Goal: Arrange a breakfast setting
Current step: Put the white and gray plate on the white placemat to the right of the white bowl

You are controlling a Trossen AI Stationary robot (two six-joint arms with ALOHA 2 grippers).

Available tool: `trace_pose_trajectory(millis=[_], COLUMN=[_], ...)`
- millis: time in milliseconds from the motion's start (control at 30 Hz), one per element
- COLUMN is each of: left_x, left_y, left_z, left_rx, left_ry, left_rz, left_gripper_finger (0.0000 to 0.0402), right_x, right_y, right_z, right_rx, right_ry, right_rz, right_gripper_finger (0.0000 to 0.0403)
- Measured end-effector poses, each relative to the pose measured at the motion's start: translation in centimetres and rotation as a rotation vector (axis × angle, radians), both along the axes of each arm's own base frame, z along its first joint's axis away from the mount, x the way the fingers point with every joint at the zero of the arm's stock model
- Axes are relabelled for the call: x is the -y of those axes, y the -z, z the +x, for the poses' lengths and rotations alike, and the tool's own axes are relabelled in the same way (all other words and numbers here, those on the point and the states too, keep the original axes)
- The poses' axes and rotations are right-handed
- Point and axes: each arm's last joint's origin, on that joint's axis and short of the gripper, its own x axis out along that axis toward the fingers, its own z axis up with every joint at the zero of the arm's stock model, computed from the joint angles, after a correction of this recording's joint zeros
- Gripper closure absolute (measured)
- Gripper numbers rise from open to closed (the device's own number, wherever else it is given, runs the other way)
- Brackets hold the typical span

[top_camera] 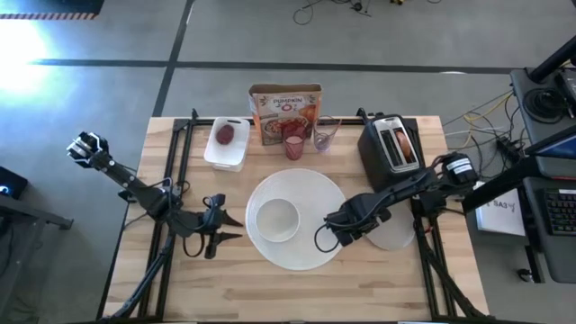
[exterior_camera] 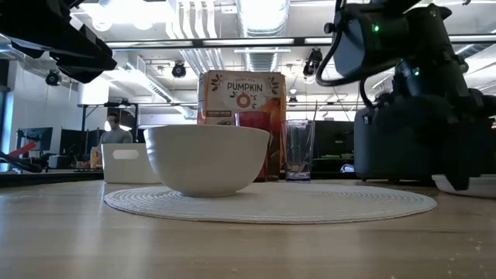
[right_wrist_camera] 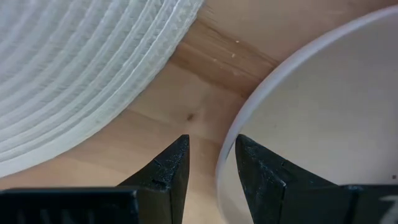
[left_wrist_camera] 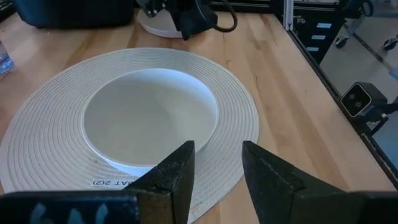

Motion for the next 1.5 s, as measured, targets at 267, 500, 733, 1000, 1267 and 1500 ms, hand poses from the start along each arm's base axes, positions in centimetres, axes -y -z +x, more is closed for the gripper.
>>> trace_pose_trajectory(millis=[267, 500, 733, 1000, 1267, 1500], left_x=[0.0, 0.0, 0.0, 0.0, 0.0, 0.2], left_y=[0.0, 0.0, -0.1, -0.2, -0.3, -0.6], left_z=[0.0, 0.0, 0.0, 0.1, 0.2, 0.4], left_rx=[0.000, 0.006, 0.009, 0.021, 0.040, 0.072], left_ry=[-0.001, -0.016, -0.019, -0.023, -0.025, -0.026], left_rz=[0.000, 0.006, 0.005, 0.000, -0.012, -0.034], left_gripper_finger=[0.0283, 0.0283, 0.0283, 0.0283, 0.0283, 0.0283], right_x=[0.0, 0.0, 0.0, -0.2, -0.9, -1.2], right_y=[0.9, 1.0, 0.7, 0.5, -1.0, -3.4], right_z=[0.1, 0.1, 0.0, 0.1, 2.0, 4.0], right_rx=[-0.031, -0.026, -0.017, -0.002, 0.151, 0.289], right_ry=[-0.037, -0.081, -0.079, -0.077, -0.292, -0.533], right_rz=[-0.007, -0.019, -0.010, 0.048, 0.093, 0.027], right_gripper_finger=[0.0295, 0.0346, 0.0389, 0.0393, 0.0393, 0.0394])
